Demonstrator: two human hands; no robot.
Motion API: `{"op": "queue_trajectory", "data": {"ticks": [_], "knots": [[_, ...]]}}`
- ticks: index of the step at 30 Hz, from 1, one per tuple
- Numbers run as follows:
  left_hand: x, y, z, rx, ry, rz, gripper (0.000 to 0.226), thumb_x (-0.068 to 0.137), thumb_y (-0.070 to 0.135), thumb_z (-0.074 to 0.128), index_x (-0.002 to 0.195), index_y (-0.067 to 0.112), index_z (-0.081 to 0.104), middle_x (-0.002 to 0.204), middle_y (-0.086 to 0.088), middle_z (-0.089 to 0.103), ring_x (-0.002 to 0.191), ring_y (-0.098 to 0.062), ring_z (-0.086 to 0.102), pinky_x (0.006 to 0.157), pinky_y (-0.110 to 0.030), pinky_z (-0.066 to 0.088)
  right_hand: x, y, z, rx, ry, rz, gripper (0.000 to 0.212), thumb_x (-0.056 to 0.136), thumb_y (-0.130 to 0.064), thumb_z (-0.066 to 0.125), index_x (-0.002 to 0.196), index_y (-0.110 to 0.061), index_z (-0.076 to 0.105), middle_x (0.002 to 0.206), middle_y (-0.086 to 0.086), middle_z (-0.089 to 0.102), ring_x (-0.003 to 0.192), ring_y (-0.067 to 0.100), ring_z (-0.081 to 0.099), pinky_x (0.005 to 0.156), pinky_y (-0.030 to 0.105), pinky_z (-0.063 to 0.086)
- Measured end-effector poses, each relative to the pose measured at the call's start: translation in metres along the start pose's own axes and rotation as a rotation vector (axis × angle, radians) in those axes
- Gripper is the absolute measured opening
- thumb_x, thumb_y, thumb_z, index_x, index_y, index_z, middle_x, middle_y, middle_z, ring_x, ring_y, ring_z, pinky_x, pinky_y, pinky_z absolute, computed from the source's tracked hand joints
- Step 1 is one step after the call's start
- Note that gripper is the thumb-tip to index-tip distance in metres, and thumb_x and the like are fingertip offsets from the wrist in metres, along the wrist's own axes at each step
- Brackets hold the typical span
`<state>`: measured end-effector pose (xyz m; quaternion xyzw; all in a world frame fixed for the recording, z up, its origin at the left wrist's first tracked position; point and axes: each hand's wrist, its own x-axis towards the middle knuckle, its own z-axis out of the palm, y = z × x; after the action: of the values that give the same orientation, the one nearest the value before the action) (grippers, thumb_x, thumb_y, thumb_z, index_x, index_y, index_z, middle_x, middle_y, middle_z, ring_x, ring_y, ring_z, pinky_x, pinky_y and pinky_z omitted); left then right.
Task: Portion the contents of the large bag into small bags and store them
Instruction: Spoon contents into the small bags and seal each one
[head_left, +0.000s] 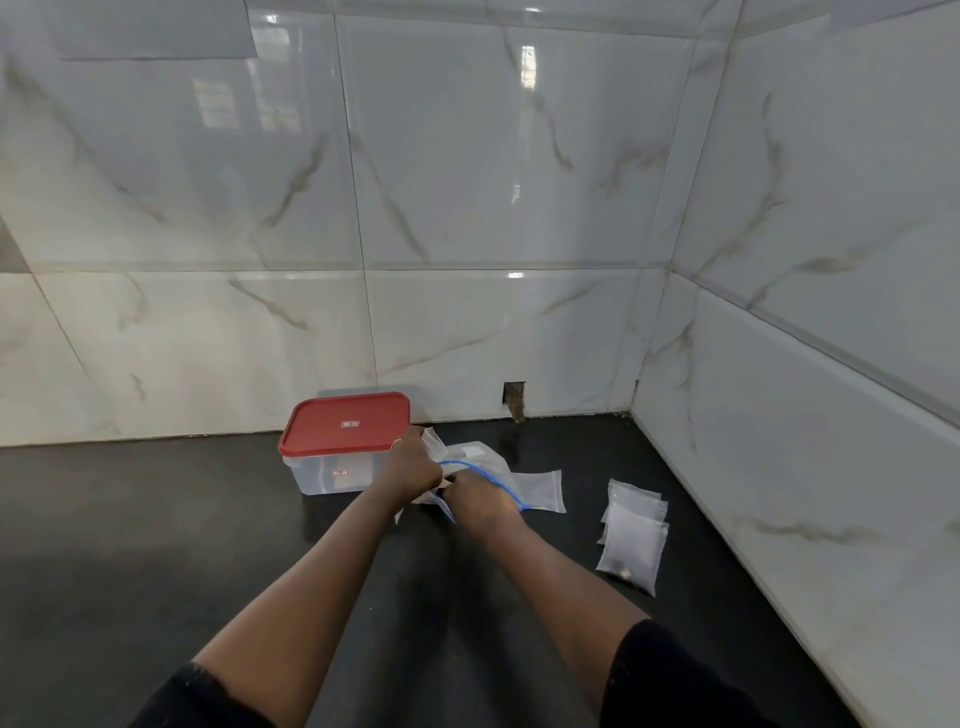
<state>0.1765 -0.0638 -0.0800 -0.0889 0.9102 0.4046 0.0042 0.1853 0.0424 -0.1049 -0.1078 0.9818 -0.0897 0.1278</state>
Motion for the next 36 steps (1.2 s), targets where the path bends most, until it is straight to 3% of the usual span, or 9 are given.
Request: {"op": "queue_trajectory", "data": {"ticks": [3,7,14,18,29,36], "knots": [[-0.002,0.005,0.004,0.009,0.027,0.015,0.066,0.072,-0.002,0.059,0.133,0.003,0.034,0.125,-0.019,0.047,0.114,-0.033,0.047,0.094,-0.038,0.044,-0.003,0.008,0.003,-0.024,0.085,-0.049,0.041,0.096,-0.005,0.047,0.137,-0.008,0.045,0.133,0.012,0.052,0.121,0.029,0.054,0.096,0.045,0.050],[-0.005,0.007,0.008,-0.055,0.072,0.023,0.060,0.072,-0.004,0.056,0.128,0.004,0.038,0.122,-0.019,0.049,0.110,-0.033,0.048,0.094,-0.040,0.044,-0.012,0.013,-0.003,0.076,0.098,0.023,0.033,0.096,-0.005,0.044,0.128,-0.007,0.054,0.128,0.013,0.057,0.118,0.029,0.055,0.095,0.040,0.048],[-0.014,0.007,0.016,-0.070,0.062,0.014,0.058,0.074,-0.003,0.060,0.127,0.003,0.038,0.122,-0.017,0.048,0.114,-0.031,0.046,0.095,-0.038,0.041,-0.025,0.015,0.005,0.502,0.265,0.238,0.029,0.095,-0.002,0.033,0.098,-0.003,0.062,0.122,0.019,0.058,0.104,0.027,0.055,0.078,0.031,0.039],[-0.017,0.003,0.019,-0.083,0.074,0.026,0.059,0.075,-0.006,0.059,0.129,0.003,0.037,0.124,-0.017,0.049,0.115,-0.030,0.046,0.094,-0.036,0.041,-0.025,0.011,0.007,0.565,0.255,0.343,0.033,0.097,0.002,0.035,0.125,0.002,0.053,0.131,0.016,0.053,0.121,0.026,0.053,0.095,0.029,0.044],[-0.018,-0.005,0.016,-0.108,0.087,0.028,0.061,0.076,-0.006,0.061,0.130,0.008,0.036,0.127,-0.015,0.047,0.117,-0.029,0.045,0.097,-0.038,0.042,-0.029,-0.003,0.000,0.699,0.212,0.379,0.033,0.101,-0.004,0.032,0.125,0.003,0.053,0.131,0.015,0.053,0.119,0.025,0.053,0.096,0.028,0.044],[-0.017,-0.017,0.014,-0.100,0.091,0.007,0.064,0.074,-0.007,0.063,0.130,0.008,0.036,0.125,-0.016,0.048,0.116,-0.031,0.047,0.098,-0.045,0.045,-0.035,-0.011,-0.002,0.770,0.072,0.320,0.035,0.097,-0.015,0.043,0.128,-0.003,0.055,0.133,0.013,0.056,0.124,0.024,0.051,0.099,0.026,0.041]]}}
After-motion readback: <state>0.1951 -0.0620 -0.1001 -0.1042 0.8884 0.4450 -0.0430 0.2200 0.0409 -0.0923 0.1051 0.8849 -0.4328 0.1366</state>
